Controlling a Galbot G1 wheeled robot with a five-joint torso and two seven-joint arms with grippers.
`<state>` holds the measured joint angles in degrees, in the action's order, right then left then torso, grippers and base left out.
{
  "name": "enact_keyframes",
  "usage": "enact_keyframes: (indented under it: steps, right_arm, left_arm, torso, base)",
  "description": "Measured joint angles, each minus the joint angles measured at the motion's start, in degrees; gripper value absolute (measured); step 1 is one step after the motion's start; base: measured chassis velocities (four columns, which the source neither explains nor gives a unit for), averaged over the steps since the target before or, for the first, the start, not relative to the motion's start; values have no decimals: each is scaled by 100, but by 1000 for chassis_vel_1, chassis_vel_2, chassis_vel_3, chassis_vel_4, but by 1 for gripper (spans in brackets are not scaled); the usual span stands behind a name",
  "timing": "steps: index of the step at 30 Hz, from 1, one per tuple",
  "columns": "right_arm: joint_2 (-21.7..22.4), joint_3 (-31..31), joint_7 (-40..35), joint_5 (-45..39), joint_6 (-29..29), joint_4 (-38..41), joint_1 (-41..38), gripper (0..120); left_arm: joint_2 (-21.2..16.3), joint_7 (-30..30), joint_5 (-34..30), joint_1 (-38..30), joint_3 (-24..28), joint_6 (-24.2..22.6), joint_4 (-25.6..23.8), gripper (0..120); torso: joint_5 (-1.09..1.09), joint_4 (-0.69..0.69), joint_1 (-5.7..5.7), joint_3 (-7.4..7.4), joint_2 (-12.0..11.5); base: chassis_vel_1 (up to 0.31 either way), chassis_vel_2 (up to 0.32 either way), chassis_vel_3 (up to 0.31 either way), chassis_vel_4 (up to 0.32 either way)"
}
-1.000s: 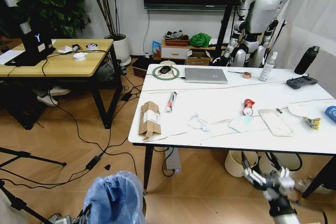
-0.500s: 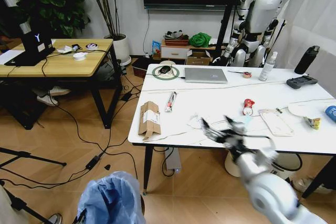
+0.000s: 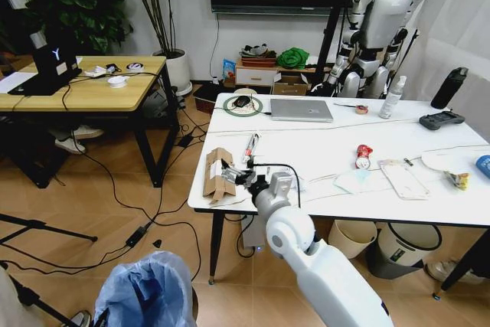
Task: Pick up the trash bin and place the trash from the table into it.
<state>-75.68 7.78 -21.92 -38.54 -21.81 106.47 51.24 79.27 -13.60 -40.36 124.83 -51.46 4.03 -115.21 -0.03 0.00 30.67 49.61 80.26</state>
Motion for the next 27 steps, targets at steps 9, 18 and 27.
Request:
enact_keyframes:
  steps: [9, 18, 27]
  right_arm:
    - [812, 604, 850, -600, 45, 92, -700, 100]
    - [26, 1006, 604, 8, -262, -717, -1264, 100]
    - [-276, 1102, 286, 475, -811, -1583, -1659, 100]
  left_arm:
    - [-81, -66, -180, 206, -278, -123, -247, 0]
    - [60, -147, -200, 292, -340, -77, -336, 0]
    - [172, -174, -200, 306, -349, -42, -402, 0]
  torso:
    - [3, -1, 0, 0, 0]
    - [2, 2, 0, 0, 0]
    - [3, 1, 0, 0, 0]
  base:
    - [0, 0, 0, 0]
    - [0, 0, 0, 0]
    - [0, 0, 0, 0]
